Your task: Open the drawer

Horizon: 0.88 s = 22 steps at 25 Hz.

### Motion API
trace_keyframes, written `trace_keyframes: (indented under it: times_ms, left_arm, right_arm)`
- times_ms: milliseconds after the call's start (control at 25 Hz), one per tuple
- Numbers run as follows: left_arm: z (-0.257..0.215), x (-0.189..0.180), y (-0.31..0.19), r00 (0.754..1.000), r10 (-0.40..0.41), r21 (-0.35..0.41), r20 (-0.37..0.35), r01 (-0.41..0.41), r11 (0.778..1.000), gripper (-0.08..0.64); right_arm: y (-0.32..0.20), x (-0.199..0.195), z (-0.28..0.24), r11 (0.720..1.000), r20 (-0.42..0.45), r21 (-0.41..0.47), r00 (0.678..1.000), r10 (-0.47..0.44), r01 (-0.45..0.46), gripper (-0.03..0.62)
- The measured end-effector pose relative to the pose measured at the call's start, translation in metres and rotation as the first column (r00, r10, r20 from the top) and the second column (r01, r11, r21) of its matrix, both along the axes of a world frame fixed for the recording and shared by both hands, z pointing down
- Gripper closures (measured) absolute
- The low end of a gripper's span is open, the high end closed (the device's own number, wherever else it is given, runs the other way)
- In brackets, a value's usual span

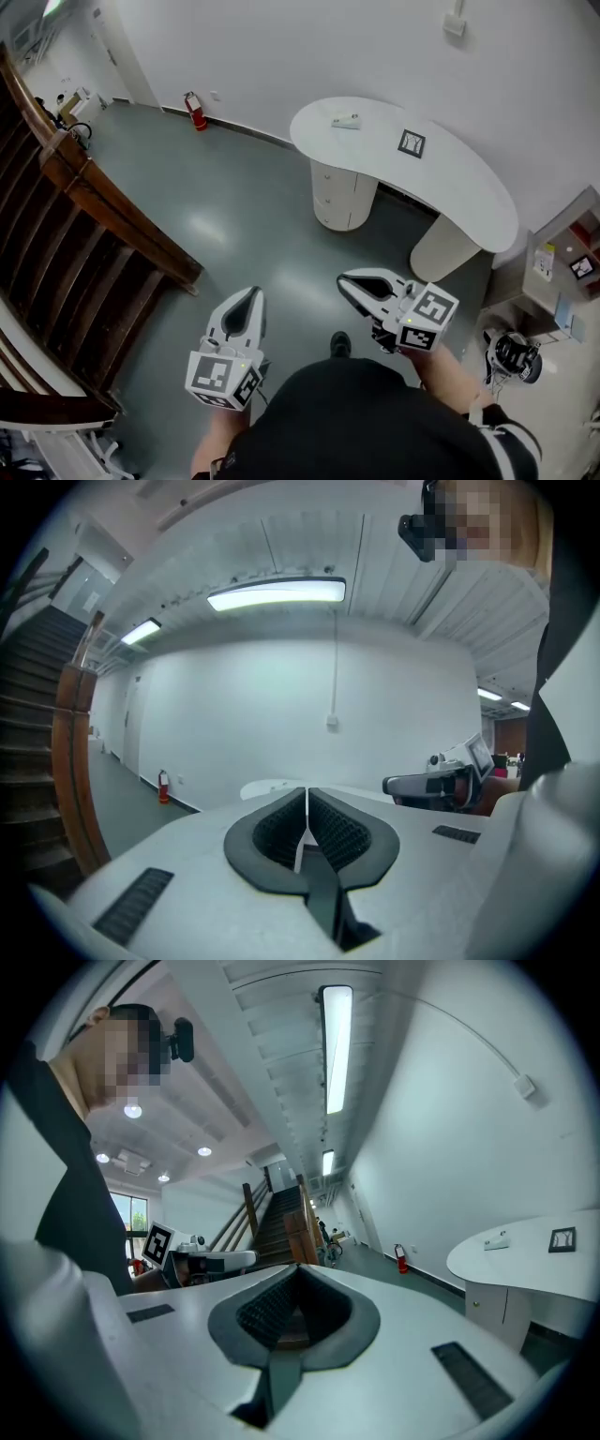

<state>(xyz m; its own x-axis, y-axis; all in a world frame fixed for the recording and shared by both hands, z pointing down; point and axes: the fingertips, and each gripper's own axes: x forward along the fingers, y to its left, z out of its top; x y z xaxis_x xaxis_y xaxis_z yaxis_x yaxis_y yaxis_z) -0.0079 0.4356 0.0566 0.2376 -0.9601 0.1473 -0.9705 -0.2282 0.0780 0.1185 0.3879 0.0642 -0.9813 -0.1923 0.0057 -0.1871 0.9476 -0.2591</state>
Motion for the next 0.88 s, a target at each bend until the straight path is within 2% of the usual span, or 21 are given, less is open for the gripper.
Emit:
trace_keyframes:
  times_ms: [280,480,680,880]
  left_arm:
    - [-0.005,0.03,-0.087,1.0,0.023,0.009,0.002,-0.023,1.0,0.541]
    - [0.005,0.042,-0.127,0.999,0.047,-0.022,0.001,-0.047,0.999,0.541]
    - [0.013,0.033,-0.167,0.998,0.066,-0.034,-0.008,-0.067,0.997,0.541]
    - [0.027,0.005,-0.212,0.995,0.097,-0.045,-0.021,-0.098,0.994,0.54]
  right_arm:
    - [-0.08,0.042,0.009,0.999,-0.017,-0.019,0.999,0.05,-0.051,0.58]
    - [-0.112,0.058,0.022,0.993,-0.019,-0.074,0.996,0.088,-0.09,0.58]
    - [-0.146,0.053,0.036,0.987,-0.049,-0.102,0.992,0.117,-0.121,0.58]
    - [-0.182,0.021,0.038,0.984,-0.068,-0.1,0.988,0.138,-0.145,0.58]
